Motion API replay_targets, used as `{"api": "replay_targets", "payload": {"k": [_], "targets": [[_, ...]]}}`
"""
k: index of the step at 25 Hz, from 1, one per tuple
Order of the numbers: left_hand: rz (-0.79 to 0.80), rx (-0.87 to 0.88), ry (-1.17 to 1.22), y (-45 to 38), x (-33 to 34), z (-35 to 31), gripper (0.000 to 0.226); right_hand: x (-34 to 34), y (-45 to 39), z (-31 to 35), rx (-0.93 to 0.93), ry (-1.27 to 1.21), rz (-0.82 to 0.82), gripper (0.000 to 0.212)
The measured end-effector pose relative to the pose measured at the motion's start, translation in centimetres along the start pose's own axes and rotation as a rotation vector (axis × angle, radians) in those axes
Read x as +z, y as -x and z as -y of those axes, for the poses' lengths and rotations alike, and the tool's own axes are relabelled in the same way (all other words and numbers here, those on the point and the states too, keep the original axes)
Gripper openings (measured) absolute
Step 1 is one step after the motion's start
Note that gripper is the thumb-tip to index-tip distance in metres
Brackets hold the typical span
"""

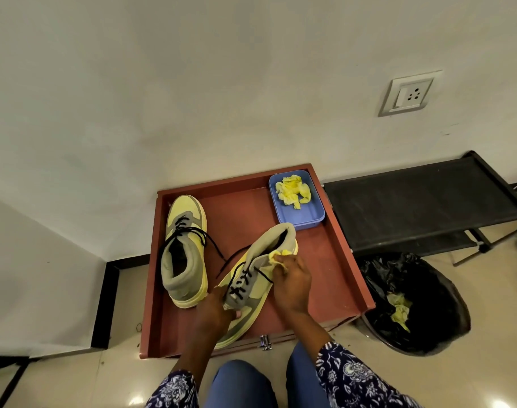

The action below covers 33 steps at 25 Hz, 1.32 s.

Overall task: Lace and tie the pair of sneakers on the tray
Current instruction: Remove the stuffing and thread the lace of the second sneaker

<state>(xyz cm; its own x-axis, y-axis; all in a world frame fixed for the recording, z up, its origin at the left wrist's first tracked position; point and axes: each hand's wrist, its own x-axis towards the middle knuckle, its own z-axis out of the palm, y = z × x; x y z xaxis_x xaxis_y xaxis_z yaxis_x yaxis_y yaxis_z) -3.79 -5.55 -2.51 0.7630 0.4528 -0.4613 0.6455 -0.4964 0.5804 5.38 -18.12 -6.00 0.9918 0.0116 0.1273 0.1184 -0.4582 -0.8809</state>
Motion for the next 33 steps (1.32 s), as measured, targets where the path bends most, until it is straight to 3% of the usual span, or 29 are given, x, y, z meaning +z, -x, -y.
{"api": "replay_targets", "payload": {"k": [6, 10, 15, 24, 30, 33], "targets": [[0.005, 0.009, -0.005, -0.2, 0.2, 0.1, 0.062, -0.2, -2.0, -0.7, 0.53, -0.235, -0.115, 0.015], [0.027, 0.012, 0.006, -0.4, 0.3, 0.1, 0.062, -0.2, -4.7, -1.2, 0.71, -0.355, -0.076, 0.017], [0.048, -0.004, 0.023, -0.6, 0.3, 0.1, 0.066, -0.3, -6.2, -0.6, 0.691, -0.378, -0.019, 0.024], [0.06, -0.005, -0.006, -1.0, 0.2, 0.5, 0.066, 1.1, 0.8, 0.6, 0.526, -0.207, -0.055, 0.028], [0.065, -0.034, 0.019, -1.2, 0.4, 0.6, 0.07, 0.9, -2.9, 0.2, 0.693, -0.28, -0.121, 0.025], [0.058, -0.039, 0.016, -1.3, 0.4, 0.7, 0.071, 0.6, -5.3, -0.3, 0.698, -0.26, -0.069, 0.026]]}}
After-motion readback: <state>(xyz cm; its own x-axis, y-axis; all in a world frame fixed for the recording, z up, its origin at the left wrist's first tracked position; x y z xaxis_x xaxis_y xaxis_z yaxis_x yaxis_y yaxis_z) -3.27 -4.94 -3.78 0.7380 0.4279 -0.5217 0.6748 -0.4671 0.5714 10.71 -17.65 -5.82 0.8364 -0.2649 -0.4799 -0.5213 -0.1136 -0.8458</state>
